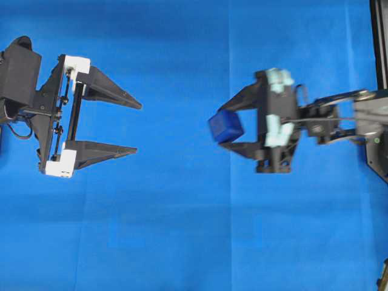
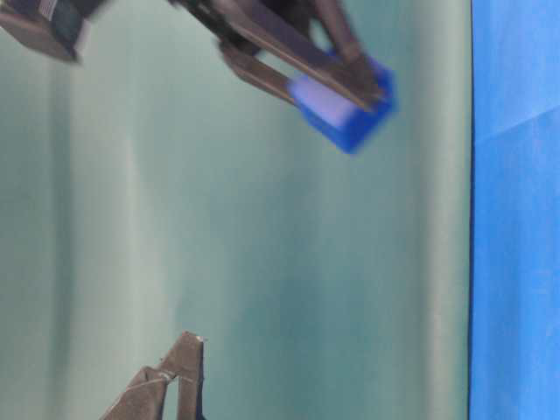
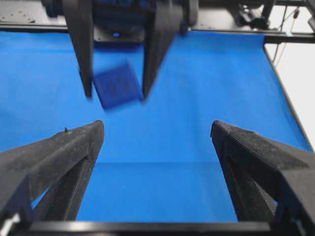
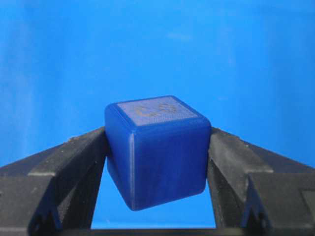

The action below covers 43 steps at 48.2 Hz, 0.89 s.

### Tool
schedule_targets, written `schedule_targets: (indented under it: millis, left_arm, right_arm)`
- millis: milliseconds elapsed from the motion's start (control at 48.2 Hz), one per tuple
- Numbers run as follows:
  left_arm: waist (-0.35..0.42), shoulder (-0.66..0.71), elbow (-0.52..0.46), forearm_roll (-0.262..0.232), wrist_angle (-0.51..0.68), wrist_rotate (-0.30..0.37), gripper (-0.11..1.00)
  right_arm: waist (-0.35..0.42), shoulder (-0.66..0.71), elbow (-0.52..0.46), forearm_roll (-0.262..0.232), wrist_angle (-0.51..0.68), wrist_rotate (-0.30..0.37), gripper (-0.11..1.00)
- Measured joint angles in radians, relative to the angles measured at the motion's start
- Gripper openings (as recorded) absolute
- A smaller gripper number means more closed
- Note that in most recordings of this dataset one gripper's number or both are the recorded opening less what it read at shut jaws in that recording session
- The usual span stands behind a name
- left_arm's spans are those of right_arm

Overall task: Handover the blue block to the right arm after grasping it with the left arm, then place it in the designated position.
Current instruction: 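Rotate the right gripper and lower the cube toward the table center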

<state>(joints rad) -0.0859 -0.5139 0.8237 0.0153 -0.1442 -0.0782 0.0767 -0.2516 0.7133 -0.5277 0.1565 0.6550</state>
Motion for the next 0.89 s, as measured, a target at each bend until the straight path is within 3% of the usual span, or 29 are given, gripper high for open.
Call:
schedule_targets:
  millis: [539, 891]
  left_arm:
    - [0.000, 0.002, 0.002, -0.002, 0.000, -0.002, 0.89]
    - [0.002, 0.000, 0.000, -0.002, 0.003, -0.002, 0.89]
  right_arm:
    - [-0.031, 0.405, -0.158, 0.031, -0.230, 0.003, 0.44]
    - [-0.031, 0.555, -0.221, 0.095, -0.305, 0.003, 0.44]
